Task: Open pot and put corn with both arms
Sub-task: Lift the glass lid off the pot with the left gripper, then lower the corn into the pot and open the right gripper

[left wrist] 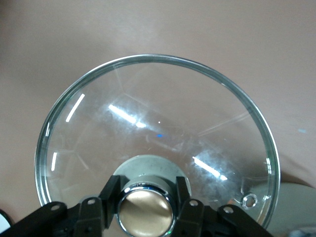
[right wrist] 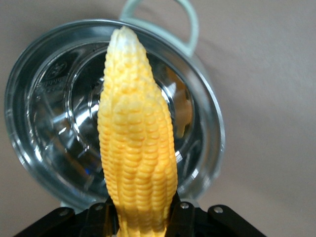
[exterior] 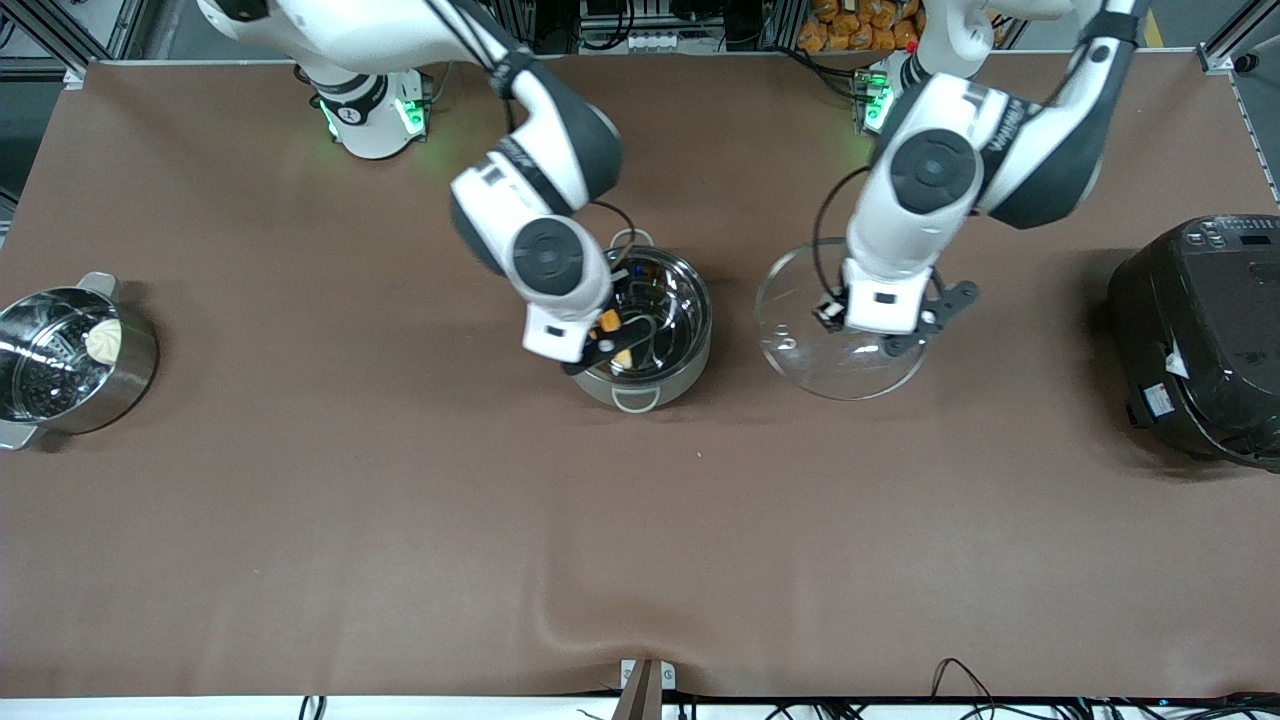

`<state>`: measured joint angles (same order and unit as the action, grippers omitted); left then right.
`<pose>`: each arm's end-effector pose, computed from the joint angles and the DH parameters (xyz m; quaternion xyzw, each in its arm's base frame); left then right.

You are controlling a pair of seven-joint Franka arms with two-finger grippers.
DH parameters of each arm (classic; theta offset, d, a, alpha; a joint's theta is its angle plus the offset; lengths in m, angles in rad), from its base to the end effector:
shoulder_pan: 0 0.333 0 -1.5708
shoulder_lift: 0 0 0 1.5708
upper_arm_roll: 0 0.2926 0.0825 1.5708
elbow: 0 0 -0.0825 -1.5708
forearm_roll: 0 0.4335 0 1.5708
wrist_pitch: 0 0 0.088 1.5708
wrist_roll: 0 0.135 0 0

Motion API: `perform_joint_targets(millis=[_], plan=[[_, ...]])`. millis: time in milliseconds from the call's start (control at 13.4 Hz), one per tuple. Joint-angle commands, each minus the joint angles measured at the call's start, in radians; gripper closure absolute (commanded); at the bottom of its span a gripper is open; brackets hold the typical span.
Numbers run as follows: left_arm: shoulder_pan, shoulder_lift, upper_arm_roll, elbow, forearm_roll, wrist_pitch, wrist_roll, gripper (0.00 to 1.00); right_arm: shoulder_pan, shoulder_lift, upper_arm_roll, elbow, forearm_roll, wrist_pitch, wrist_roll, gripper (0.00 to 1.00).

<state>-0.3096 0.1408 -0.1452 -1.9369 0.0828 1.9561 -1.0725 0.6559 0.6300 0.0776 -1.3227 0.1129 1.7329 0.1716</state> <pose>0.5543 -0.2617 0.3291 -0.9559 -0.2864 0.0244 0.0610 0.5384 0.4915 0.2873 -0.9575 -0.2555 0.1316 0.0225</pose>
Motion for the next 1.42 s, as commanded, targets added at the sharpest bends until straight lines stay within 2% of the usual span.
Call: perform_joint_targets(millis=[0,299,599,673,748,823,898,1122,1347], plan=[[0.049,-0.050,-0.011,-0.147,-0.018,0.119,0.046,1.00,0.054,0.060,-0.012,0.056,-0.073,0.028,0.002,1.00],[0.093,-0.041,-0.010,-0.275,-0.018,0.271,0.075,1.00,0.091,0.091,-0.012,0.056,-0.110,0.091,-0.001,1.00],[0.162,-0.011,-0.008,-0.330,-0.017,0.360,0.160,1.00,0.094,0.102,-0.012,0.053,-0.142,0.097,-0.001,1.00],[0.164,0.006,-0.007,-0.344,-0.017,0.397,0.163,1.00,0.100,0.102,-0.012,0.051,-0.151,0.097,-0.001,0.91],[0.167,0.029,-0.005,-0.346,-0.011,0.418,0.163,1.00,0.103,0.102,-0.012,0.051,-0.153,0.096,-0.003,0.69],[0.191,0.048,-0.007,-0.346,-0.005,0.440,0.163,1.00,0.103,0.100,-0.012,0.051,-0.156,0.094,-0.003,0.32],[0.207,0.060,-0.008,-0.347,-0.003,0.457,0.172,1.00,0.105,0.097,-0.012,0.051,-0.165,0.090,-0.003,0.00],[0.234,0.085,-0.008,-0.349,-0.005,0.466,0.203,1.00,0.116,0.093,-0.012,0.051,-0.186,0.086,-0.003,0.00],[0.256,0.111,-0.007,-0.379,-0.001,0.541,0.210,1.00,0.099,0.067,-0.010,0.057,-0.196,0.039,-0.003,0.00]])
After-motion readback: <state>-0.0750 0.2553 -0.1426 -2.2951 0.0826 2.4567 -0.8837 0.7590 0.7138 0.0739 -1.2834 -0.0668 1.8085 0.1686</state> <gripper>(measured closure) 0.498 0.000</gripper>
